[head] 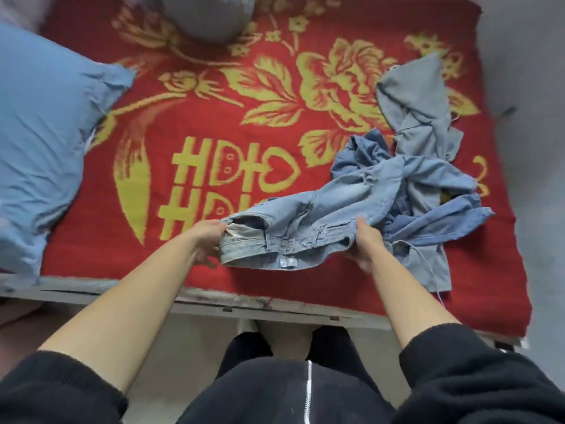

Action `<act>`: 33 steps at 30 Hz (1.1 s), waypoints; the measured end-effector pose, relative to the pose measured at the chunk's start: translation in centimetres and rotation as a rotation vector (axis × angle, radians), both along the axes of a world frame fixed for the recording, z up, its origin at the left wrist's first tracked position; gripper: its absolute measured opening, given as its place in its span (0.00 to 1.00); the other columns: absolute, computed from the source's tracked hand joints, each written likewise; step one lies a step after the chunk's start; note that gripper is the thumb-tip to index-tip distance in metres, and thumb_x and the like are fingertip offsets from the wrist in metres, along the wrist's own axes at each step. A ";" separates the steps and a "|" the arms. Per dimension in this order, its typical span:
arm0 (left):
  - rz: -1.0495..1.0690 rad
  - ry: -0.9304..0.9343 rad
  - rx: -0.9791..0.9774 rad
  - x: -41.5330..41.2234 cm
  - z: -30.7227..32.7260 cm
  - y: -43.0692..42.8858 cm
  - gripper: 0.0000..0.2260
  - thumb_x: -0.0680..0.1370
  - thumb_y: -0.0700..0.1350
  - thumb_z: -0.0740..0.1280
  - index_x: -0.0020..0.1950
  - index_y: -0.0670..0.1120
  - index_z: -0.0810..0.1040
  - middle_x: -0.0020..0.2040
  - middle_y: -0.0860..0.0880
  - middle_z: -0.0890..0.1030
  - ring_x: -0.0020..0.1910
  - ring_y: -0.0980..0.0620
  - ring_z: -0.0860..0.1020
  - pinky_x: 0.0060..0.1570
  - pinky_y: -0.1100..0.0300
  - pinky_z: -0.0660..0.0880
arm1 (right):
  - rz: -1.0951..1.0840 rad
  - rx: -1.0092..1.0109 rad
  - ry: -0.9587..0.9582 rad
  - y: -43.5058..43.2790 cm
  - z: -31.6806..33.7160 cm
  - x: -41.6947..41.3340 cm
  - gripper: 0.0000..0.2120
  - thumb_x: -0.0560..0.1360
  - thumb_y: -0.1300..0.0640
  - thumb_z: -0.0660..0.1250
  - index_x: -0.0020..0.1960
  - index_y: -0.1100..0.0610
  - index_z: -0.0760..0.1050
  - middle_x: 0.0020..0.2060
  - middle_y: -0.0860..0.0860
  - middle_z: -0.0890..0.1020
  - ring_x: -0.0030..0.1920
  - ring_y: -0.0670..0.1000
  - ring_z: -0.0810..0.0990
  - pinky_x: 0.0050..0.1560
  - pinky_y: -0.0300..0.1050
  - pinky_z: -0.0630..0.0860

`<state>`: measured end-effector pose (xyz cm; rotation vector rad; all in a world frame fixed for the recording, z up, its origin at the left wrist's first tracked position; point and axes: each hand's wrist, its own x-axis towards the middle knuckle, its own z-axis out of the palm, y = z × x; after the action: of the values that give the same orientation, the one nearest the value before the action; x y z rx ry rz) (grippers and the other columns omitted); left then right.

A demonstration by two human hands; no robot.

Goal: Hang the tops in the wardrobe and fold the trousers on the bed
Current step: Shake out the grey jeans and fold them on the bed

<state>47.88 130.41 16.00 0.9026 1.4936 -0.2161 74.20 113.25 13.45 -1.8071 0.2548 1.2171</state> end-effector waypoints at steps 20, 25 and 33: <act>0.275 -0.385 -0.061 -1.9 16.2 6.8 0.17 0.78 0.32 0.50 0.46 0.28 0.78 0.42 0.36 0.81 0.30 0.43 0.83 0.28 0.57 0.81 | 0.056 0.313 0.054 -1.2 21.7 0.3 0.12 0.81 0.67 0.55 0.48 0.69 0.77 0.32 0.58 0.83 0.29 0.51 0.83 0.28 0.41 0.80; 0.217 -0.494 0.061 2.5 23.1 9.3 0.19 0.79 0.31 0.46 0.47 0.23 0.74 0.41 0.30 0.80 0.32 0.35 0.83 0.29 0.57 0.81 | 0.118 0.376 -0.071 2.4 27.4 4.2 0.09 0.80 0.65 0.58 0.48 0.65 0.77 0.32 0.54 0.83 0.30 0.48 0.82 0.29 0.39 0.80; 0.512 -1.090 0.305 8.3 40.0 13.5 0.13 0.80 0.33 0.50 0.52 0.28 0.72 0.48 0.35 0.77 0.44 0.41 0.81 0.37 0.55 0.82 | 0.051 0.936 -0.124 5.5 44.1 9.9 0.13 0.79 0.64 0.58 0.43 0.64 0.80 0.35 0.54 0.83 0.35 0.48 0.83 0.34 0.37 0.78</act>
<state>56.19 143.87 55.97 0.6477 0.6705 0.7910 84.06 118.75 57.57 -1.0539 -0.3870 0.9985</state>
